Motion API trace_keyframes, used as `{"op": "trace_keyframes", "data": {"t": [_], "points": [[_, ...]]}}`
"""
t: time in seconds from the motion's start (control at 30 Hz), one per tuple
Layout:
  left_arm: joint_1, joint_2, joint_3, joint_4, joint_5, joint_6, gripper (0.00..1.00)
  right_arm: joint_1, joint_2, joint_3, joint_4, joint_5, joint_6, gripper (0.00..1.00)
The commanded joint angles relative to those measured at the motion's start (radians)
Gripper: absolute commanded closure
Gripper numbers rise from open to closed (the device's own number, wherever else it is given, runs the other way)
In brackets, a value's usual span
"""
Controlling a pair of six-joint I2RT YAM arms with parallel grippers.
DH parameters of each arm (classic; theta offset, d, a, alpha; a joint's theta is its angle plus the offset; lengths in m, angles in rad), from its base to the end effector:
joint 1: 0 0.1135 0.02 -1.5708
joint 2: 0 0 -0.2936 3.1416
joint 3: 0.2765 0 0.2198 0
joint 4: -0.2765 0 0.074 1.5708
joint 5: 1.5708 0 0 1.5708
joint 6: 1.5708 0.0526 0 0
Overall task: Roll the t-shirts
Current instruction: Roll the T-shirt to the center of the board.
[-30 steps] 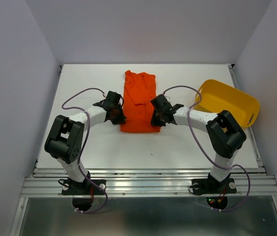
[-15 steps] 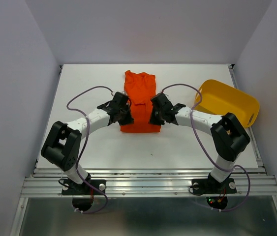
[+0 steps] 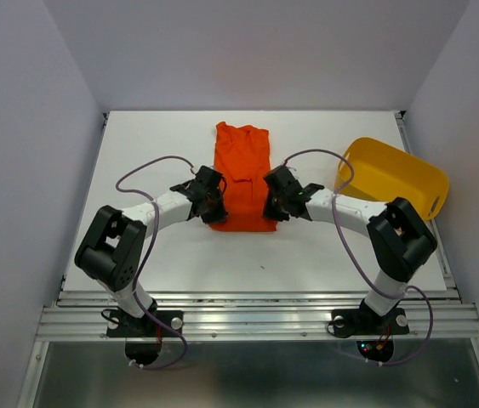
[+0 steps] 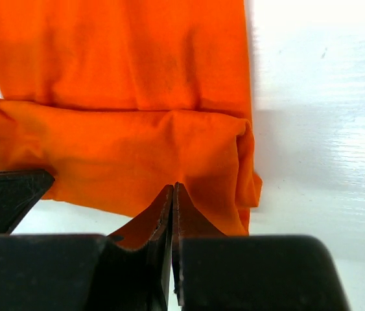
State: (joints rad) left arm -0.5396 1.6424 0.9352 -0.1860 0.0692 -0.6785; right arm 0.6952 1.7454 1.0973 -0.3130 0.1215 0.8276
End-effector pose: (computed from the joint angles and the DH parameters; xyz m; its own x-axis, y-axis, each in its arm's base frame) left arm 0.2727 -0.1675 0.2160 -0.8654 -0.2115 -0.4543 0.0085 0.9002 -0.4354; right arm 0.2714 0.2181 0.2194 -0.8549 0.2387 -0.4606 0.0694 0.9325 0.3544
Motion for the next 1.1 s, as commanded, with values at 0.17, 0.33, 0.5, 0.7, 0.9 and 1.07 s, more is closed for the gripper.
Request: {"op": "trace_keyframes", "data": {"t": [0.17,0.33,0.5,0.7,0.9,1.07], "points": [[-0.020,-0.033,0.169,-0.047,0.004,0.022,1.00,0.006,0.002,0.118,-0.041,0.078,-0.038,0.95],[0.000,0.033,0.139,-0.058,-0.058,0.014,1.00,-0.026,0.052,0.102,-0.038,0.096,-0.031,0.96],[0.013,0.019,0.019,0.008,-0.111,0.000,1.00,-0.026,0.075,0.040,-0.026,0.116,-0.048,0.96],[0.013,0.085,-0.038,0.054,-0.083,-0.016,1.00,-0.026,0.112,0.004,-0.012,0.110,-0.035,0.97],[0.013,0.048,-0.062,0.054,-0.089,-0.010,1.00,-0.026,0.077,-0.037,-0.001,0.101,-0.024,0.97],[0.006,-0.016,-0.114,0.053,-0.074,-0.013,1.00,-0.026,0.029,-0.099,0.023,0.066,0.008,0.98]]}}
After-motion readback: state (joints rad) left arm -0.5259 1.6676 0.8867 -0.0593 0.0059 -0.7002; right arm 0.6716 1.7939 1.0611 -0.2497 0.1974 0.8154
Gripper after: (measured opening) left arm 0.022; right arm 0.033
